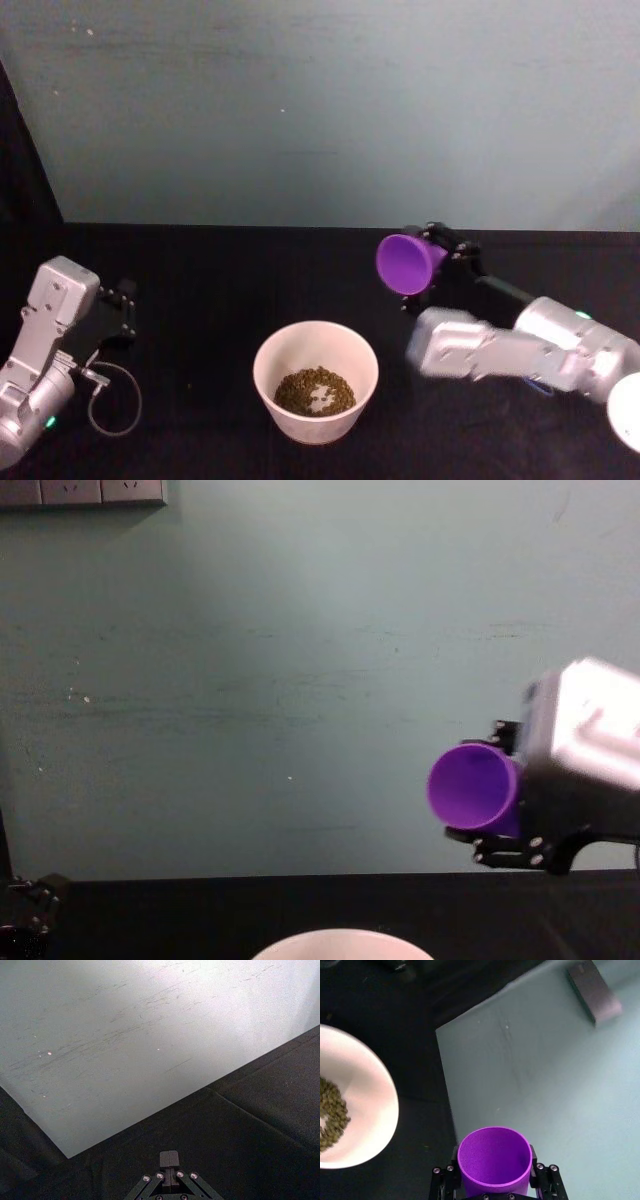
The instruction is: Pick up the cup and pour the mung beans from the cup into the bowl.
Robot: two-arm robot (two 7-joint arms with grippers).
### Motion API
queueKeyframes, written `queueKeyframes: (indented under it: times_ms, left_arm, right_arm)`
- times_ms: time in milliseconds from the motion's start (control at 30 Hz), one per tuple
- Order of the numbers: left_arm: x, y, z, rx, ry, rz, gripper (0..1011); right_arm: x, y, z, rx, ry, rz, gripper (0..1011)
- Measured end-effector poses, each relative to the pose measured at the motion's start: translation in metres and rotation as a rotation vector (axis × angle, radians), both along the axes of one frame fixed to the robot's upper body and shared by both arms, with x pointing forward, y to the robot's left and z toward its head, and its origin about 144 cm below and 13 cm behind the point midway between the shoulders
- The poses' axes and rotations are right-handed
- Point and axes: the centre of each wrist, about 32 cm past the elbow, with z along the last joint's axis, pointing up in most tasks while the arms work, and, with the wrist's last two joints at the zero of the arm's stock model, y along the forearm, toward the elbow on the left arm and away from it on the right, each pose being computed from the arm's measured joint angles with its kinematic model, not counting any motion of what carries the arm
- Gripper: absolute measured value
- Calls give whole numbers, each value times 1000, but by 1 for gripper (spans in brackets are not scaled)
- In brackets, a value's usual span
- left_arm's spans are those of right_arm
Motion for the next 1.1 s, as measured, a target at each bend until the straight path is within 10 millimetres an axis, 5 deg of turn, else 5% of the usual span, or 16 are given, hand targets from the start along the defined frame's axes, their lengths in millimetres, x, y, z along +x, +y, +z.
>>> queueKeyframes:
  times_ms: [400,1100]
  left_arm:
    - [0,0,0,0,0,0,0]
    - [0,0,0,0,0,0,0]
  right_arm:
    - [14,-55,-32,596,359,-31,737]
    - [14,-55,-35,624,385,-24,737]
